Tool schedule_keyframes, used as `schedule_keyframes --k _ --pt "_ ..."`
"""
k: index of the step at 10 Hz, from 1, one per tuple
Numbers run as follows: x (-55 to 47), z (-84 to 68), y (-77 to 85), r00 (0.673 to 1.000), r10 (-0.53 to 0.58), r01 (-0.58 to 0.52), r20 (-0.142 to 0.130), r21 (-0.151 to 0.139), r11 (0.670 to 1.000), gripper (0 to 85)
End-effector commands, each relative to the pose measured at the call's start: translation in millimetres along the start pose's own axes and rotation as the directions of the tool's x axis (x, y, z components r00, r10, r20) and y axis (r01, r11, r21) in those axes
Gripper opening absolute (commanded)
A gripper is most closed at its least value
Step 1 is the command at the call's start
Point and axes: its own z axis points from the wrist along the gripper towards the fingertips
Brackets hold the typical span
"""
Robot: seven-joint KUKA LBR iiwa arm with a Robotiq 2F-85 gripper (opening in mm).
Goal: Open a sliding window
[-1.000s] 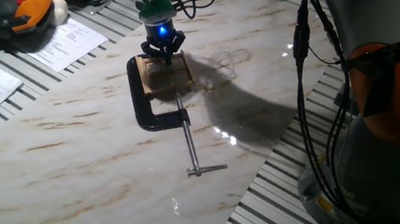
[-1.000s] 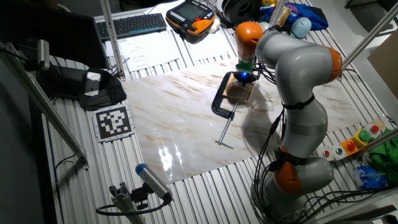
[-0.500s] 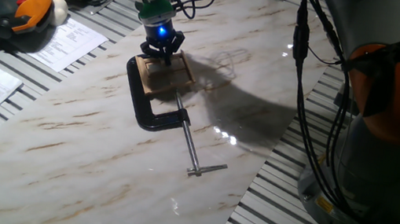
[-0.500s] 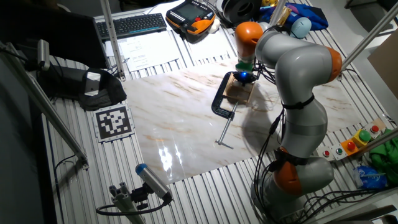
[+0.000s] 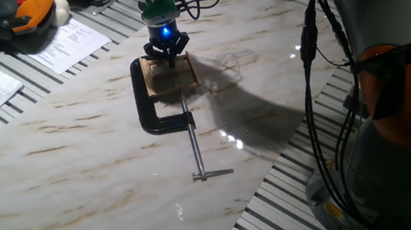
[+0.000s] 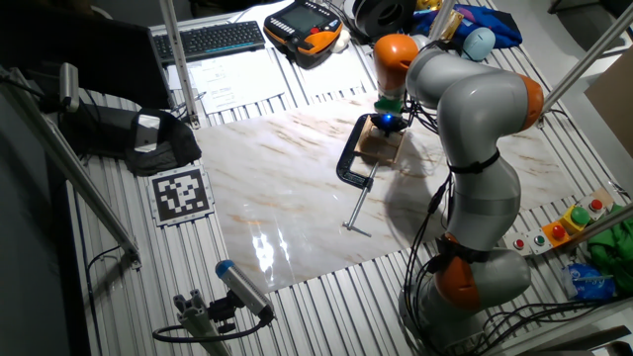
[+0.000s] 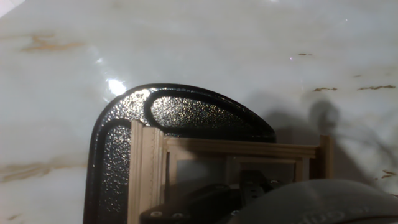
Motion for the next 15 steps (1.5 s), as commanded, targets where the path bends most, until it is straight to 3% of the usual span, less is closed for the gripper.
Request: schedule_keyframes --k 1,15 --pt "0.2 0.6 0.4 1.000 0.000 0.000 0.000 0.000 1.000 0.0" --pt "-0.4 -2.9 7.9 1.000 -0.009 0.009 -0.004 0.011 1.000 0.0"
